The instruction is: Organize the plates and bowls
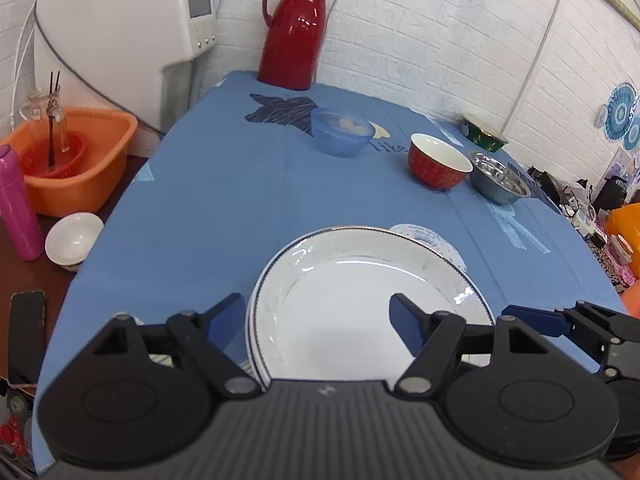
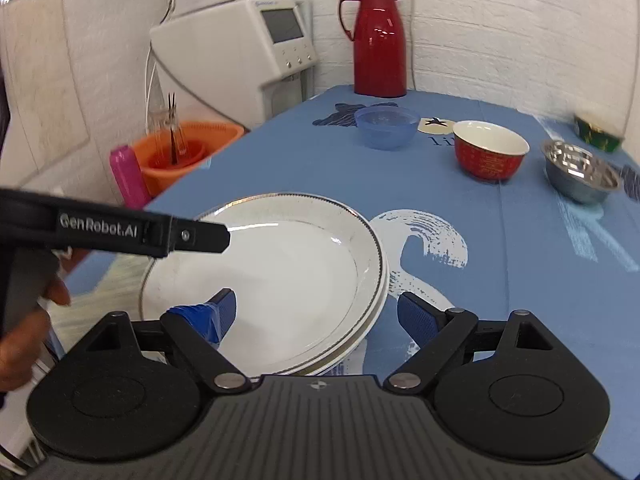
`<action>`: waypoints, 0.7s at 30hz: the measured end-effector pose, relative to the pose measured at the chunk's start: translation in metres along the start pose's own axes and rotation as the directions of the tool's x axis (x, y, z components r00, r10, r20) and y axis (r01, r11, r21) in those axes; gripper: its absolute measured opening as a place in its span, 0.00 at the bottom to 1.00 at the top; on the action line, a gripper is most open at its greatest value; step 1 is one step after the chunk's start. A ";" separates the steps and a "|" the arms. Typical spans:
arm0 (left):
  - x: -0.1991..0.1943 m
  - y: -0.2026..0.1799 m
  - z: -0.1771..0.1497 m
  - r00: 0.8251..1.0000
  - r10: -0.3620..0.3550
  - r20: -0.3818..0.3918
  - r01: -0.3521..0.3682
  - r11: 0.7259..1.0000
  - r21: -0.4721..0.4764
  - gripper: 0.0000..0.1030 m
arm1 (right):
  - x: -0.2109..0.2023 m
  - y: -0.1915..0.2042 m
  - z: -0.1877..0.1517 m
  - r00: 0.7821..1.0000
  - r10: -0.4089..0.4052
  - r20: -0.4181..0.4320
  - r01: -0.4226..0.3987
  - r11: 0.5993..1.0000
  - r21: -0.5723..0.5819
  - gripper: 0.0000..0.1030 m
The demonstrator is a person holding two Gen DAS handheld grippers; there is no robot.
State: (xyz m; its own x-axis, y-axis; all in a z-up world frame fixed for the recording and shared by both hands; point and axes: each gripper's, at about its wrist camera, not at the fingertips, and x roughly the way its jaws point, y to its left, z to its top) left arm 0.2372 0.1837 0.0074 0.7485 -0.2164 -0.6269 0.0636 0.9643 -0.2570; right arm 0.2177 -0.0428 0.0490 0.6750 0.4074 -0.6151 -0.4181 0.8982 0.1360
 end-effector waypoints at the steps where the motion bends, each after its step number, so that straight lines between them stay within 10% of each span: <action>1: 0.000 0.000 0.000 1.000 -0.002 -0.001 0.002 1.000 -0.003 0.70 | -0.005 -0.005 -0.001 1.000 0.013 0.015 -0.013 0.999 0.037 0.73; 11: -0.001 -0.021 0.003 1.000 -0.022 -0.004 0.022 0.999 0.025 0.70 | -0.025 -0.061 -0.025 0.995 -0.070 0.064 0.044 0.938 0.344 0.73; 21: 0.005 -0.072 0.012 0.999 -0.053 -0.002 0.053 0.993 0.103 0.71 | -0.041 -0.088 -0.035 0.989 -0.087 0.119 0.039 0.931 0.364 0.73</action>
State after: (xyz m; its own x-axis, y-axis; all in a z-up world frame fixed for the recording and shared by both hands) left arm 0.2445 0.1149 0.0314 0.7426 -0.2678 -0.6139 0.1710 0.9620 -0.2128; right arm 0.2061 -0.1442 0.0351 0.7763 0.3441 -0.5282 -0.1418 0.9117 0.3856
